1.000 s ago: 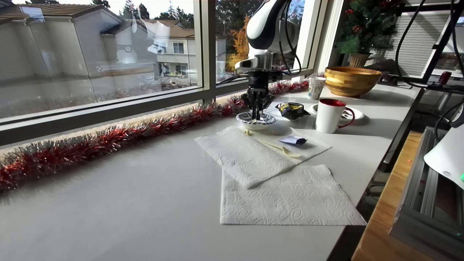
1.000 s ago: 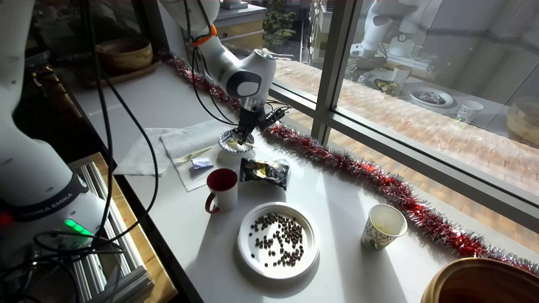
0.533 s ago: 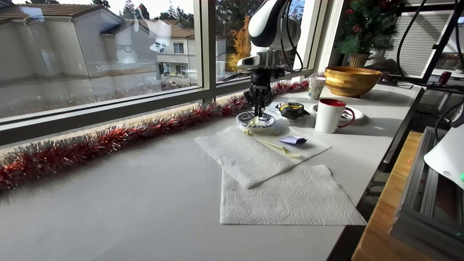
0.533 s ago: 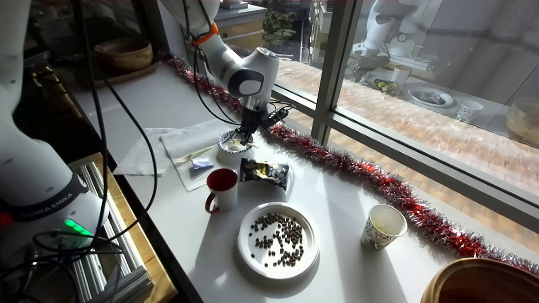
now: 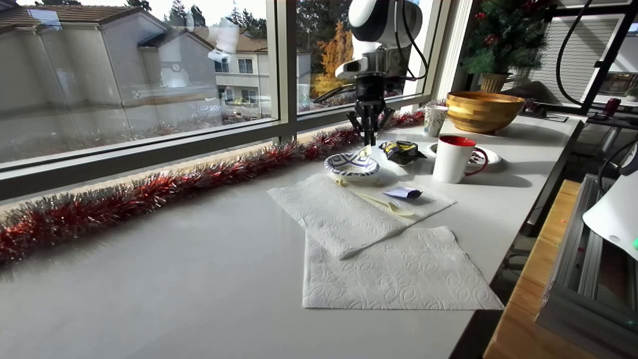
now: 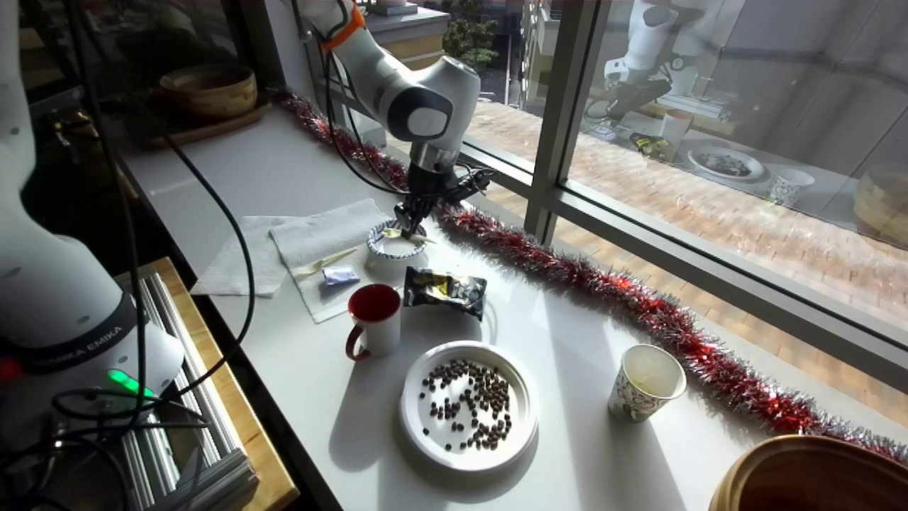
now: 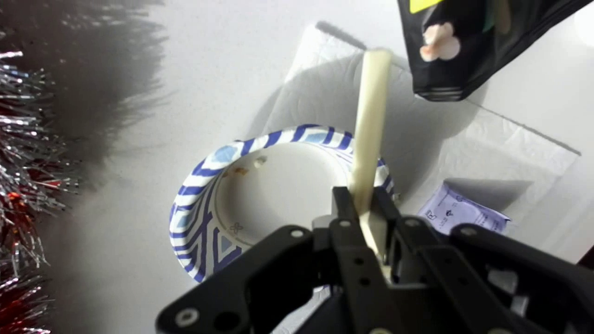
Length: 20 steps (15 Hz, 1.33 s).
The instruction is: Using the spoon, move one object from the plate to the left, to the cup
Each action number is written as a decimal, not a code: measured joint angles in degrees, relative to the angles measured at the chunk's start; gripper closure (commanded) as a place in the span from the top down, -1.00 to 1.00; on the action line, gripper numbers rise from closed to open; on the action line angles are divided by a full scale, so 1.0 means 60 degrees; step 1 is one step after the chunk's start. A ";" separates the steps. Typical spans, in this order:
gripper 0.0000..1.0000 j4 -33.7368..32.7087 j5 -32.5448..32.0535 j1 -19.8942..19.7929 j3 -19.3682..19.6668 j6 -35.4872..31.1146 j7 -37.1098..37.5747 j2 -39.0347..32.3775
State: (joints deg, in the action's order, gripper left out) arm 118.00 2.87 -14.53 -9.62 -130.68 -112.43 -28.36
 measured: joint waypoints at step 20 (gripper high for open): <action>-0.93 0.1336 -0.1418 -0.0119 0.2300 0.3065 -0.6095 0.2074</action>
State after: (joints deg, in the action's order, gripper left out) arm 126.02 -5.64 -15.25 4.18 -112.30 -148.99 -15.92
